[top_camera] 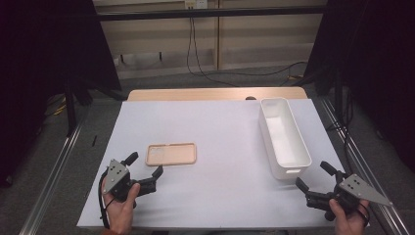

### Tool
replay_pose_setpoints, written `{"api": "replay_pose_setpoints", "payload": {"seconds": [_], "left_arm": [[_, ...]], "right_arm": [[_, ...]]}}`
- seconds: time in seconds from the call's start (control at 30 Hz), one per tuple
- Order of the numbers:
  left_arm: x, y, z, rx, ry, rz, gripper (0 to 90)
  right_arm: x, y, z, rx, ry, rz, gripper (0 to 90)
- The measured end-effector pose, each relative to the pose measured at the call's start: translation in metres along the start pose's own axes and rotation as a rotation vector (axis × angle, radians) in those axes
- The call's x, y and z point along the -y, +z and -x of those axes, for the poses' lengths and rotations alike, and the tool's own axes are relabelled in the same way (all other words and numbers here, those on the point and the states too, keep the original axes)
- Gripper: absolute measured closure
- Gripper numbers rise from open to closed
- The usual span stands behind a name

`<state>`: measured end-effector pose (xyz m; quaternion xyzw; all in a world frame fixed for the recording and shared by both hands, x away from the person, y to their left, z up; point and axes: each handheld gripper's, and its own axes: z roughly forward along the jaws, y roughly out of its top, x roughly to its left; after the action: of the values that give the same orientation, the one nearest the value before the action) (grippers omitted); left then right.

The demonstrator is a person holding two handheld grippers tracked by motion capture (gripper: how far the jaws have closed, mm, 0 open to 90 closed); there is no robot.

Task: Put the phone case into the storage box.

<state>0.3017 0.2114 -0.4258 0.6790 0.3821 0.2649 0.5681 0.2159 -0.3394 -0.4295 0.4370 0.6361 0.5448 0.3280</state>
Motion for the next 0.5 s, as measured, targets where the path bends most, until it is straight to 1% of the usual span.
{"api": "replay_pose_setpoints", "payload": {"seconds": [0.07,0.23,0.37,0.5], "left_arm": [[0.0,0.001,0.0,-0.001,-0.003,0.003,2.7],[-0.003,0.008,0.002,0.01,0.004,-0.004,2.7],[-0.004,0.014,0.003,0.025,-0.002,-0.014,2.7],[-0.004,0.017,0.004,0.038,-0.01,-0.011,2.8]], "right_arm": [[0.0,0.0,0.0,0.0,-0.002,0.001,0.0],[0.0,0.0,0.0,0.001,-0.003,0.001,0.0],[0.0,0.0,0.0,0.002,0.0,0.003,0.0],[0.0,0.0,0.0,0.002,0.002,0.004,0.0]]}}
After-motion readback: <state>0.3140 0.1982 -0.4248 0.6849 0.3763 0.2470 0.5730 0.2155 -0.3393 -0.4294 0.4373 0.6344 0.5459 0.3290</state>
